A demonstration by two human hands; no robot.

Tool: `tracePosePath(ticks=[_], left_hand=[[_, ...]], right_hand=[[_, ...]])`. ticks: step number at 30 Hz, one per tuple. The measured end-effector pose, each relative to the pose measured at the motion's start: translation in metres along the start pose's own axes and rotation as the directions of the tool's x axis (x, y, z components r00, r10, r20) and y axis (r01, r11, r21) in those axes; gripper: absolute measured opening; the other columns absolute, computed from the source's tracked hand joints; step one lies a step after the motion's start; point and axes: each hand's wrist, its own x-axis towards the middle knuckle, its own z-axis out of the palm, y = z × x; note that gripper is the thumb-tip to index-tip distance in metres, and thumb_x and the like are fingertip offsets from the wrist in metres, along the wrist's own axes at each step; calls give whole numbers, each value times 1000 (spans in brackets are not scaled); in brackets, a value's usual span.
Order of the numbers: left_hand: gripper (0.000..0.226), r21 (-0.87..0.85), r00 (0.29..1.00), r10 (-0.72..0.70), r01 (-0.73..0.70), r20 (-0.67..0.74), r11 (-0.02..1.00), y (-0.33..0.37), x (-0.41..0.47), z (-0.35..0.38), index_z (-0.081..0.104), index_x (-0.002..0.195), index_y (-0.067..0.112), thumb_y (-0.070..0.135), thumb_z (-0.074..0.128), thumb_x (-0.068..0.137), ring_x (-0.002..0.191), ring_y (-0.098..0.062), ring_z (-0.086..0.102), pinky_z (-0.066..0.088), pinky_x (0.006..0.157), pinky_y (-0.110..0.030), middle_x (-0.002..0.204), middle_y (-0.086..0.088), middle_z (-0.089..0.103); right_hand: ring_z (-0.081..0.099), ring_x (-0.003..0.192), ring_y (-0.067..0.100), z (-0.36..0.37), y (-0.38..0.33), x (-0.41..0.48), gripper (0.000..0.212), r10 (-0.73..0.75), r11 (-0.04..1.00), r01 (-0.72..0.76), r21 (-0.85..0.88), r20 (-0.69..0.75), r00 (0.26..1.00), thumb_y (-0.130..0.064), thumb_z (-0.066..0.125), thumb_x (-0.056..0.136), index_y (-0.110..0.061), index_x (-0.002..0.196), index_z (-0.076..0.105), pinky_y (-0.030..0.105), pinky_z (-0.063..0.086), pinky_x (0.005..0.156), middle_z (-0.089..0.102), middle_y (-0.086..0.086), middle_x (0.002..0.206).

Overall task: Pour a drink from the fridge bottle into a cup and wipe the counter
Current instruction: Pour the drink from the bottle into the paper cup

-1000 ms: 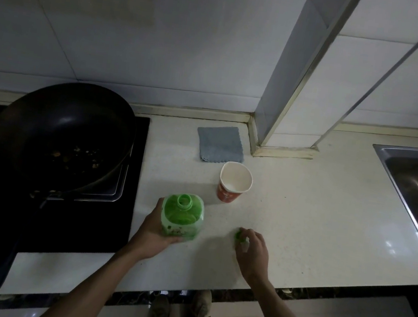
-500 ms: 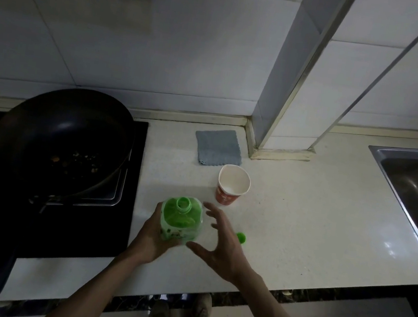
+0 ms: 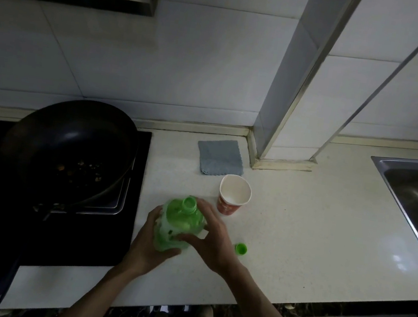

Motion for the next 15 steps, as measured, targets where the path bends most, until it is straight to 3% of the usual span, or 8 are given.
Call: tracePosePath(ticks=[3,6,7,11,15], left_hand=[[101,-37,1000,24,-24,-19,999,9,5,-9,35,127,43,30,94,46,111,-8,60,56,83,-25,125,5,55],[85,-106,998,50,-54,-39,993,26,19,-18,46,122,29,-9,86,57,109,-21,62,56,75,-23,118,-3,59],[83,-122,998,56,-59,-30,991,32,24,-23,48,122,24,-10,86,56,109,-25,62,58,75,-27,116,-5,61],[88,-79,998,59,-60,-16,995,54,32,-35,52,120,28,26,96,43,102,-21,67,60,77,-41,111,-1,66],[80,33,990,86,-82,-115,996,71,39,-35,49,112,45,8,92,55,94,3,65,56,71,-18,103,8,66]], right_hand=[[50,129,15,-9,-8,7,78,47,971,-31,235,-60,997,-36,75,79,-14,144,38,41,55,93,48,-2,140],[55,125,22,-16,-14,14,73,98,926,-46,375,-121,988,-19,78,80,-8,141,40,48,56,90,54,8,135],[56,124,24,-17,-16,17,70,112,908,-46,416,-137,984,-13,77,80,-7,140,41,50,56,89,55,10,133],[59,121,26,-22,-26,25,66,154,836,-45,547,-155,976,-1,72,83,-7,140,39,49,57,88,57,13,130],[50,130,13,-22,-15,23,87,231,838,-114,533,-158,960,-18,78,81,-27,150,26,36,52,96,45,-2,144]])
